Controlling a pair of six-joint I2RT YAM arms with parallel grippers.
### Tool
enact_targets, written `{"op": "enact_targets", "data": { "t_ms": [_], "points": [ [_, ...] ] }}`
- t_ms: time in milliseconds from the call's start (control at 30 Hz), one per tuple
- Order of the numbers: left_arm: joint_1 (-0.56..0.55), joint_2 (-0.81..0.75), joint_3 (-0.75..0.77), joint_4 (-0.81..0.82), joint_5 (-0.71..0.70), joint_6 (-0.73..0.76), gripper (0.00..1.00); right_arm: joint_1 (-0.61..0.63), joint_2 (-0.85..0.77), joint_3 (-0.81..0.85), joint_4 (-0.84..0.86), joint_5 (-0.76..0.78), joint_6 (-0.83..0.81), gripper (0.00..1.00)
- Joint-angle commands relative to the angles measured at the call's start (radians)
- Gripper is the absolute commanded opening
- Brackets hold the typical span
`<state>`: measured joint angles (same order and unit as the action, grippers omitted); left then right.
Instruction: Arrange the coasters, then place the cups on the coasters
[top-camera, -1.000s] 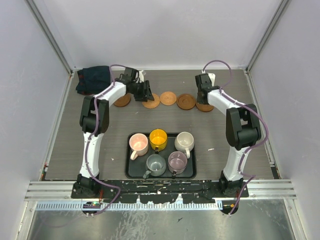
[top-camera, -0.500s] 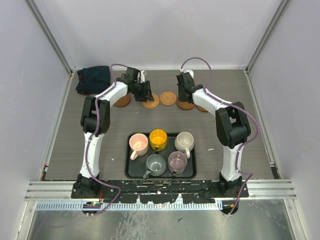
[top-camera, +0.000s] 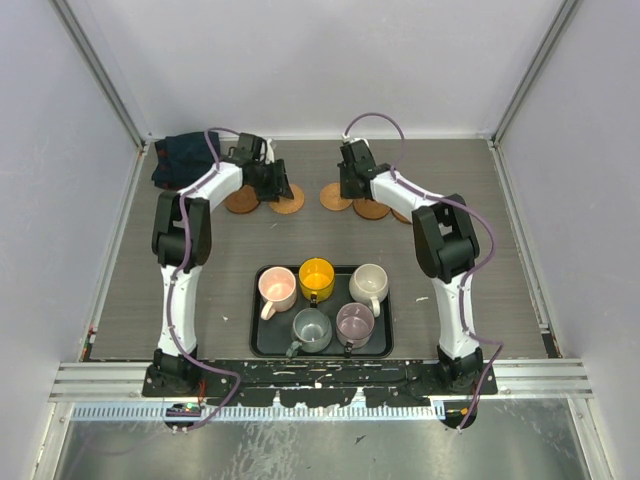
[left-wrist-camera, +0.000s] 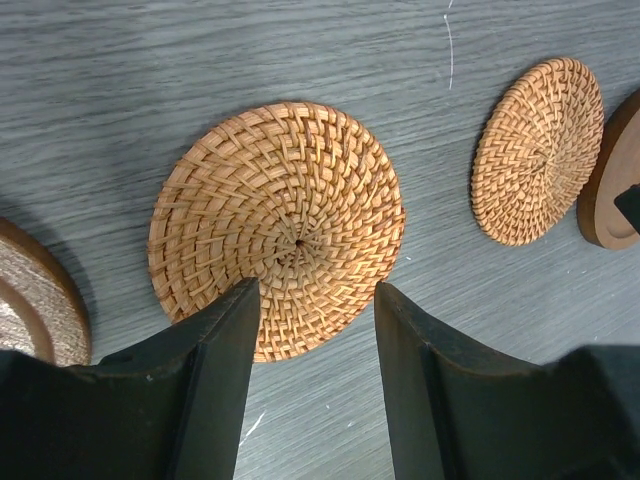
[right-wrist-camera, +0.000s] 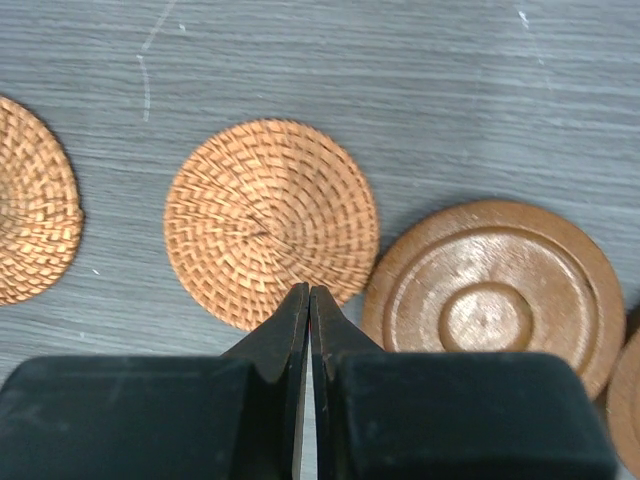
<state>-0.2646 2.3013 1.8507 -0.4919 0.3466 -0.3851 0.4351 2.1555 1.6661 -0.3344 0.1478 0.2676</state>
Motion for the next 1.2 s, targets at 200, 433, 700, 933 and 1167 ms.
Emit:
{"op": "enact_targets", "data": {
  "t_ms": [200,433,700,933,1167],
  "points": [
    [0.01,-0.032,-0.052,-0.014,-0.016,-0.001,0.52,0.024,0.092,0.16,0.046,-0.084,-0.004,0.09],
    [0.008,-0.054,-0.091,0.003,0.0,-0.004,0.53,0.025,0.123,0.157,0.031,-0.086,0.011,0.08],
    [0.009,-0.049,-0.086,0.009,0.006,-0.015,0.54,0.034,0.151,0.144,0.026,-0.111,0.015,0.08],
    [0.009,-0.051,-0.075,0.009,0.007,-0.017,0.57,0.062,0.173,0.163,0.02,-0.127,0.01,0.08],
    [0.01,-0.059,-0.08,0.016,0.003,-0.018,0.59,0.077,0.181,0.178,0.017,-0.118,0.008,0.07]
  ]
}}
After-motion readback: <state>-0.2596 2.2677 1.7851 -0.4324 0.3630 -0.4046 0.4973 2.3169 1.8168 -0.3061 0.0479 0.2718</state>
